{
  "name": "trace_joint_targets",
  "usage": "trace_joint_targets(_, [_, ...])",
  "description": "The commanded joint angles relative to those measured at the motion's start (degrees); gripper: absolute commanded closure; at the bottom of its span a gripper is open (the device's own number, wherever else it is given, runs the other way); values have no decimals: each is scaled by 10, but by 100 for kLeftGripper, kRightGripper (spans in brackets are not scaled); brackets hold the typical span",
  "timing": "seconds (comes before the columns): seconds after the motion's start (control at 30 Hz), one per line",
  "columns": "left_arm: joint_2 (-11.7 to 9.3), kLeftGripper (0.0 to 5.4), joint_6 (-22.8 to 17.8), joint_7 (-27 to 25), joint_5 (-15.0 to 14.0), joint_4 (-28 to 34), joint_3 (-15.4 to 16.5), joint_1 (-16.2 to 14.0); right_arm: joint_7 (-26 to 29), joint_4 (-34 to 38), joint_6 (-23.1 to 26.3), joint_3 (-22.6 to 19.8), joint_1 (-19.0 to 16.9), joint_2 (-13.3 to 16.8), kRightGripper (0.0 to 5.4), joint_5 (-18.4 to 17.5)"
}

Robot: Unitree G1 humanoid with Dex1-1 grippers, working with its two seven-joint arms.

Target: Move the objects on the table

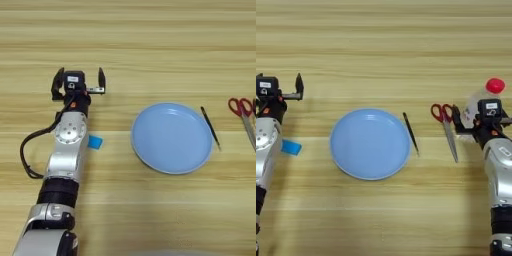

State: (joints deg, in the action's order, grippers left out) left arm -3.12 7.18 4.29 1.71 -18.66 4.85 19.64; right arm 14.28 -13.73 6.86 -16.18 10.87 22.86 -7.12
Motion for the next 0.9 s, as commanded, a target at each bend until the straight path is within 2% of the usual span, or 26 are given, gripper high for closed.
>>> trace_joint_targets(0.03, [-3,0,-8,-2,-2,4,1,-3,1,9,-3,-2,8,10,1,-2])
trace_joint_targets(0.37, [-2,0,-6,-1,-2,2,0,-2,-6,27,-5,-7,8,14,1,0])
trace_joint_targets(0.9, [-1,0,-5,-2,-1,1,-1,-2,-22,88,-27,-39,20,12,1,-26])
